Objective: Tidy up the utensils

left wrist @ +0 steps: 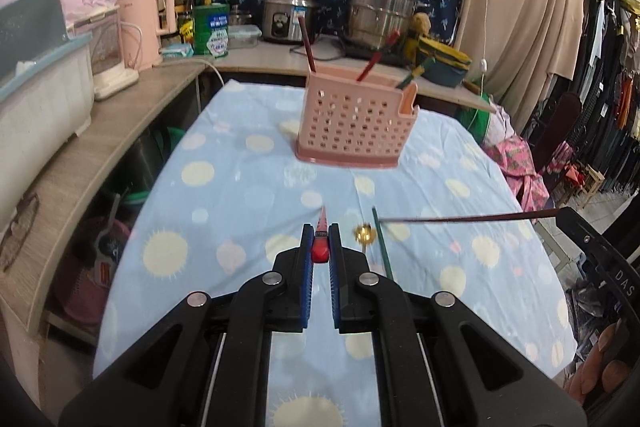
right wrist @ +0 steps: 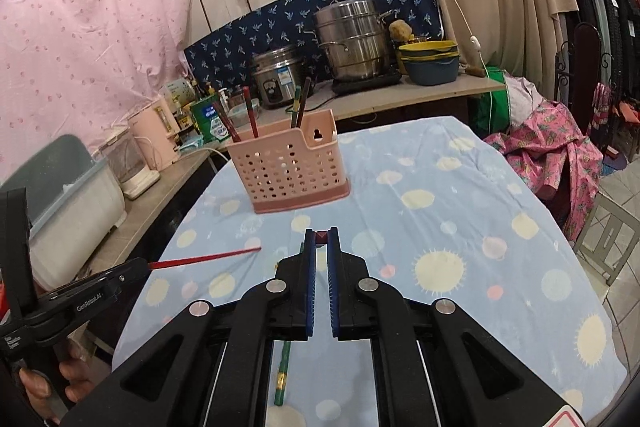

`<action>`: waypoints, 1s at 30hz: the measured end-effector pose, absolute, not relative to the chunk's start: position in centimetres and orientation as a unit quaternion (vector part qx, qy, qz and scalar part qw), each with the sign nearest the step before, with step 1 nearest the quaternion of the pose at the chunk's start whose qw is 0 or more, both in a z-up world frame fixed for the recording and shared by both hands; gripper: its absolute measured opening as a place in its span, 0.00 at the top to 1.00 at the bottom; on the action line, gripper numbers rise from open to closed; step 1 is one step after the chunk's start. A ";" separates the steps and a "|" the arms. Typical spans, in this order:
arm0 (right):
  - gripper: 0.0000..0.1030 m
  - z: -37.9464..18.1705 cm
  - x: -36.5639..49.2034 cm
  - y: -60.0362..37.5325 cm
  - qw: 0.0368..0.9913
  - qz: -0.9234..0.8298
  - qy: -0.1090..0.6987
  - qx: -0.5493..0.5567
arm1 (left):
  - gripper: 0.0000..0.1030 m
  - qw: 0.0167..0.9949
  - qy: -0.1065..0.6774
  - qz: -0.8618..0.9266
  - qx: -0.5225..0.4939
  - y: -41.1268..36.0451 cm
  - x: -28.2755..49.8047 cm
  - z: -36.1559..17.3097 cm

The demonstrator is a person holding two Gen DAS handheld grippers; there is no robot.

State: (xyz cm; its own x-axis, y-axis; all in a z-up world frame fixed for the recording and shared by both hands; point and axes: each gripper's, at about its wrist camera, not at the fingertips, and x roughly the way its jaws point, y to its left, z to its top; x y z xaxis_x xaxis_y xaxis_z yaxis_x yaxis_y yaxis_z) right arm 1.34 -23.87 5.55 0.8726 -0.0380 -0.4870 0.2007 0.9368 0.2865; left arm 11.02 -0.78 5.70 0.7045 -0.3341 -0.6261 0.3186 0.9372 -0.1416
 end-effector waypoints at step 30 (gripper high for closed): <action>0.67 -7.9 2.1 -29.9 0.900 -0.092 0.410 0.117 | 0.93 0.927 0.329 -0.177 -0.021 -0.8 11.9 7.8</action>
State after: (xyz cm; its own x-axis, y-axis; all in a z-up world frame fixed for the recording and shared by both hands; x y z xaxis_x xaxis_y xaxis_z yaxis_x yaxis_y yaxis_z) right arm 2.07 -29.87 -7.86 0.6463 -0.0702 -0.7598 0.2622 0.9555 0.1348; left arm 11.93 -0.85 7.80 0.7210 -0.3419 -0.6027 0.3148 0.9365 -0.1546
